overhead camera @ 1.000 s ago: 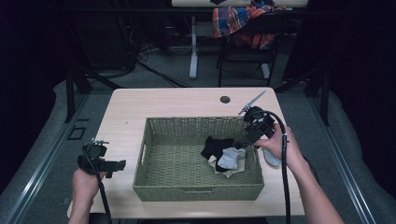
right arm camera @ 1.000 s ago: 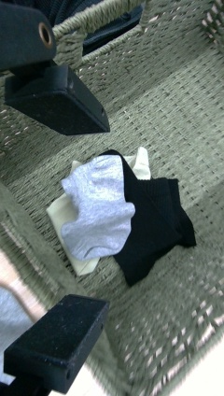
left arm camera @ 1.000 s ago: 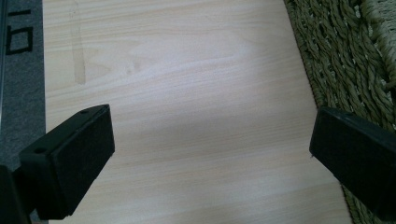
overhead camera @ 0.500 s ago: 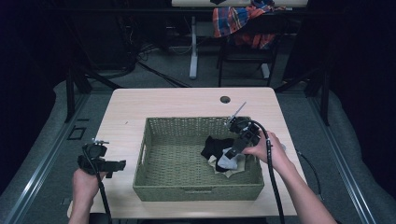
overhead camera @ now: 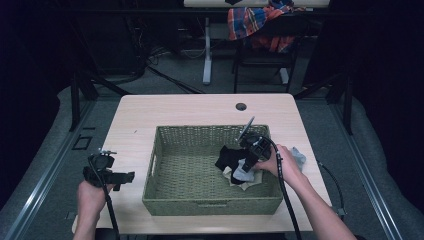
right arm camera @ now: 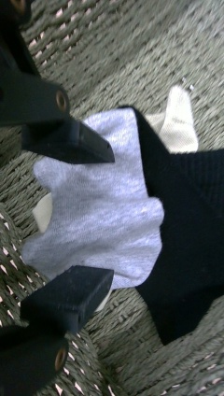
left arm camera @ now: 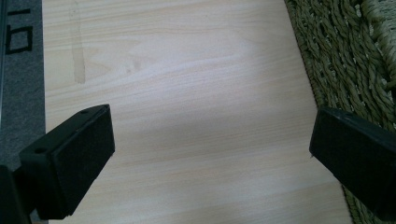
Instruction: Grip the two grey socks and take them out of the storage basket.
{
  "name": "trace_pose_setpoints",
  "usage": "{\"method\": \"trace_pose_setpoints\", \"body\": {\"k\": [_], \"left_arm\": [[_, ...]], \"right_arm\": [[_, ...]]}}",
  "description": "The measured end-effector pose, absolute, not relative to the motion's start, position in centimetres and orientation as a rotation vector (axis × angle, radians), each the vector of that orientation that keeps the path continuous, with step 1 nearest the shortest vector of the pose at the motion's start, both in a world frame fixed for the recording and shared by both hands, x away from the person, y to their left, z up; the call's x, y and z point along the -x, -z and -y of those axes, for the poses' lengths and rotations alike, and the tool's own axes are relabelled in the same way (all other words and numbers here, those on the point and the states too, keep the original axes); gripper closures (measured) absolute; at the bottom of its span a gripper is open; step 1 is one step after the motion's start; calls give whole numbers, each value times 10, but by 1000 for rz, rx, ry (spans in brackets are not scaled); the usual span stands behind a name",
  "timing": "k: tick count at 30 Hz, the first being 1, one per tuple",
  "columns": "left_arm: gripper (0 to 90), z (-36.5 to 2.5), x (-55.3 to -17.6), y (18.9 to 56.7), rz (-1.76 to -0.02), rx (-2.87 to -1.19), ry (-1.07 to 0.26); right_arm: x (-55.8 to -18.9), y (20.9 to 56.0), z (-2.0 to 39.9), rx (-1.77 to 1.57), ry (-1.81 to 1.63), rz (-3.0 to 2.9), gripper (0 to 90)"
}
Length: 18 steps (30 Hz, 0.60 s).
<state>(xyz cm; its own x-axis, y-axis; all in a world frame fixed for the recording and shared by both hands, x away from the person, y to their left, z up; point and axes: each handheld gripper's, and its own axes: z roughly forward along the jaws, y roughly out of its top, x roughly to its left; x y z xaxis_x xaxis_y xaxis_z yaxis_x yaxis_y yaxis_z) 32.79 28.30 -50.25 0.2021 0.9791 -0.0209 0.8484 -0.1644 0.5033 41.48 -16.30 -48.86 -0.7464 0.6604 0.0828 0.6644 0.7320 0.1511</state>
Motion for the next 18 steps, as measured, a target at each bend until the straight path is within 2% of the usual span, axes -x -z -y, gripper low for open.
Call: {"method": "trace_pose_setpoints", "body": {"k": [2, 3, 5, 7, 9, 18], "left_arm": [[4, -283, -328, 502, -1704, -2079, -440], [4, -283, -328, 502, -1703, -2077, -445], [4, -283, -328, 502, -1702, -2077, -445], [4, -283, -328, 502, -1701, -2077, -446], [4, -283, -328, 502, -1700, -2077, -446], [3, -283, -328, 502, -1699, -2075, -447]], "right_arm": [[-415, 490, 163, 1112, 247, 2908, 511], [-415, 492, 163, 1120, 227, 2900, 626], [-416, 492, 163, 1126, 216, 2888, 714], [-416, 492, 163, 1127, 212, 2890, 748], [-415, 491, 164, 1122, 226, 2880, 818], [-407, 460, 172, 1099, 366, 2906, 839]]}}
